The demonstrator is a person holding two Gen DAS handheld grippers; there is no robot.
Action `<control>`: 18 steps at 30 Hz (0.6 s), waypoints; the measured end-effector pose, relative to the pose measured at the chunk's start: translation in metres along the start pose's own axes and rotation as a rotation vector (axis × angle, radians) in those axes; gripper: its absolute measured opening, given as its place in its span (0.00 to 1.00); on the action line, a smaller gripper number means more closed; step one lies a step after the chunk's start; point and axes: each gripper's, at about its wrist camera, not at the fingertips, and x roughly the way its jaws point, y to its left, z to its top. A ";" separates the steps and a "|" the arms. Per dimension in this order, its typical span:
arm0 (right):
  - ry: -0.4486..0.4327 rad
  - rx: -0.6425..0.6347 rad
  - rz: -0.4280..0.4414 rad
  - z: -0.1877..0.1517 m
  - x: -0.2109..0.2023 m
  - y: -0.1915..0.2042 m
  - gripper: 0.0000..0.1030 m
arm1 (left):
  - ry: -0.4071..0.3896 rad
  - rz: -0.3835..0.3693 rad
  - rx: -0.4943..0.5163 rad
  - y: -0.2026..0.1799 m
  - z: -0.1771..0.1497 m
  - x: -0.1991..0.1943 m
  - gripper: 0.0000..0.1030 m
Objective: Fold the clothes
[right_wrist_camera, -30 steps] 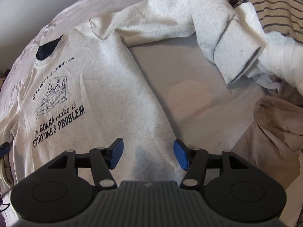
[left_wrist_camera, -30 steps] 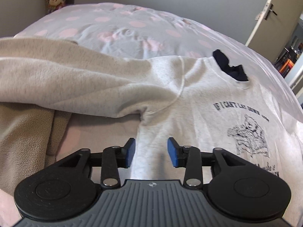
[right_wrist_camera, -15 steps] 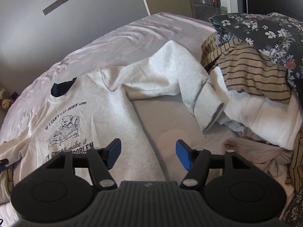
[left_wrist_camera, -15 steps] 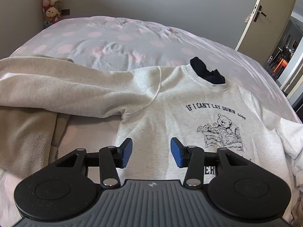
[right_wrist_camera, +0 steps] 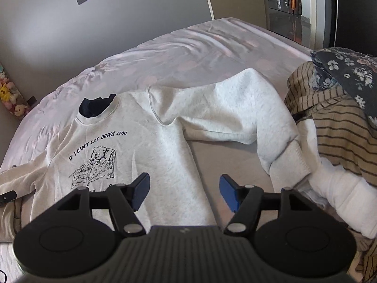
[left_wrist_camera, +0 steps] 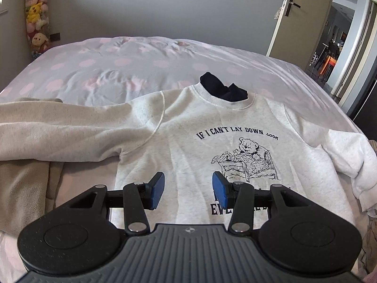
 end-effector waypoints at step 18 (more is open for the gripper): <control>0.030 -0.071 -0.077 0.058 0.082 0.011 0.69 | 0.074 0.001 0.014 0.018 0.000 0.068 0.41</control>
